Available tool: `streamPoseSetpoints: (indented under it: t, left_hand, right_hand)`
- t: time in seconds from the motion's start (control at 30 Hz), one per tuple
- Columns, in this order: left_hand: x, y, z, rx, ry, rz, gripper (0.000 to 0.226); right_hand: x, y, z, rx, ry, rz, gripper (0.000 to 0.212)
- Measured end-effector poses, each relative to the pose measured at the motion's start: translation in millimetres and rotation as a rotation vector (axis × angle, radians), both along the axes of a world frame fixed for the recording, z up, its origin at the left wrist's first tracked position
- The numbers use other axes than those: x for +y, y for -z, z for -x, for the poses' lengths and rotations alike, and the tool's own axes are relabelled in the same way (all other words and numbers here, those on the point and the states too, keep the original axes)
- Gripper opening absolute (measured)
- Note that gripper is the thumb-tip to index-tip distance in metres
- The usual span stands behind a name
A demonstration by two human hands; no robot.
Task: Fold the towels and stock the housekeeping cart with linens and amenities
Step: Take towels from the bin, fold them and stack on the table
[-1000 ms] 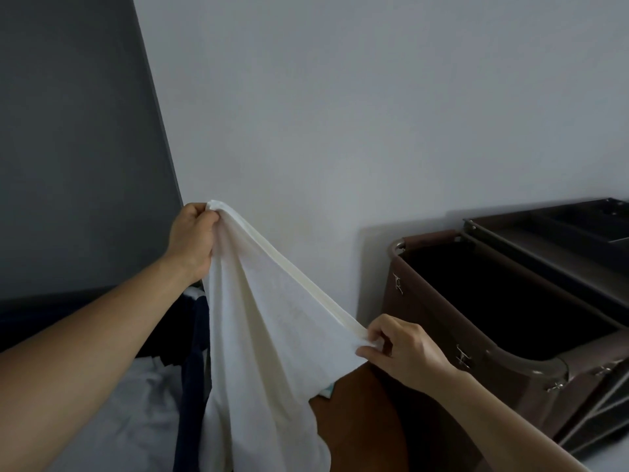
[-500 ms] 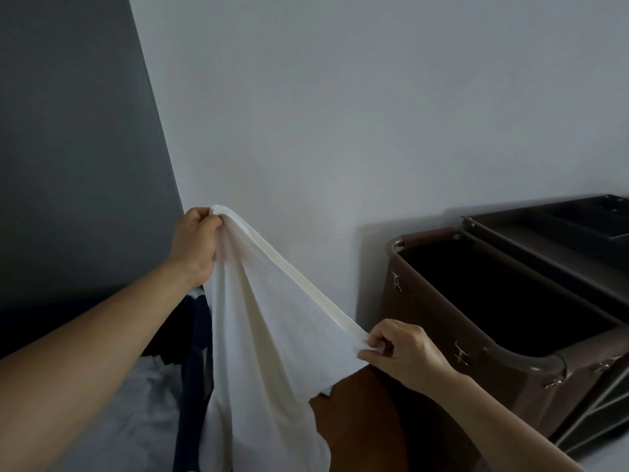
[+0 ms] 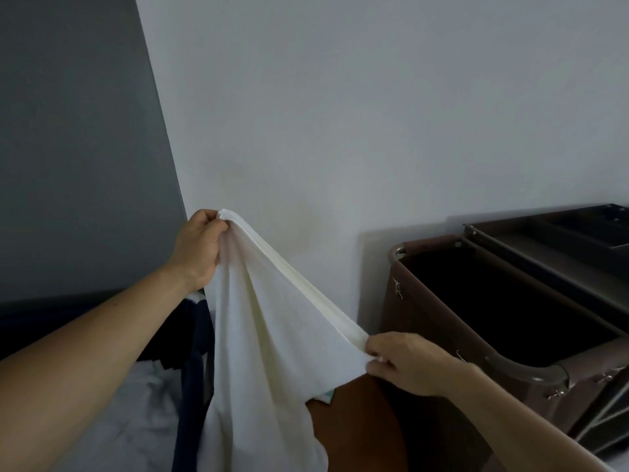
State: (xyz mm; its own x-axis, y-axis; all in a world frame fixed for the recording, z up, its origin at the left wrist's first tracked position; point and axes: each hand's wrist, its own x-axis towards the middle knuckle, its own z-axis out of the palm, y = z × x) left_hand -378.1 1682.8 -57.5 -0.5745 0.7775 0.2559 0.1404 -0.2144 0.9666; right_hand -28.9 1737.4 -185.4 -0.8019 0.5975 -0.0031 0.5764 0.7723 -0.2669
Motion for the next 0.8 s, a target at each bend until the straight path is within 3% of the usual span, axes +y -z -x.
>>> streamPoseSetpoints:
  t: [0.07, 0.27, 0.4, 0.53, 0.67, 0.8]
  left_hand:
    - [-2.3, -11.7, 11.9, 0.028, -0.038, -0.02, 0.012]
    - [-15.8, -44.2, 52.5, 0.224, -0.172, -0.082, 0.017]
    - [-25.3, -30.4, 64.6, 0.284, -0.217, 0.038, 0.013]
    - [-30.6, -28.8, 60.5, 0.183, -0.207, 0.056, 0.016]
    - [-32.8, -35.6, 53.1, 0.179, -0.272, 0.024, 0.02]
    - [-27.1, -40.6, 39.5, 0.256, -0.356, 0.0, 0.022]
  right_hand:
    - [3.4, -40.3, -5.8, 0.088, 0.082, 0.024, 0.013]
    - [13.9, -163.3, 1.6, 0.62, 0.251, -0.162, 0.019]
    - [17.2, -183.1, 26.1, 0.432, 0.251, -0.146, 0.022]
    - [29.7, -200.2, 33.1, 0.793, 0.271, -0.221, 0.026]
    - [34.7, -196.0, 43.1, 0.704, 0.335, -0.256, 0.02]
    - [35.8, -194.4, 42.0, 1.052, 0.337, -0.244, 0.027]
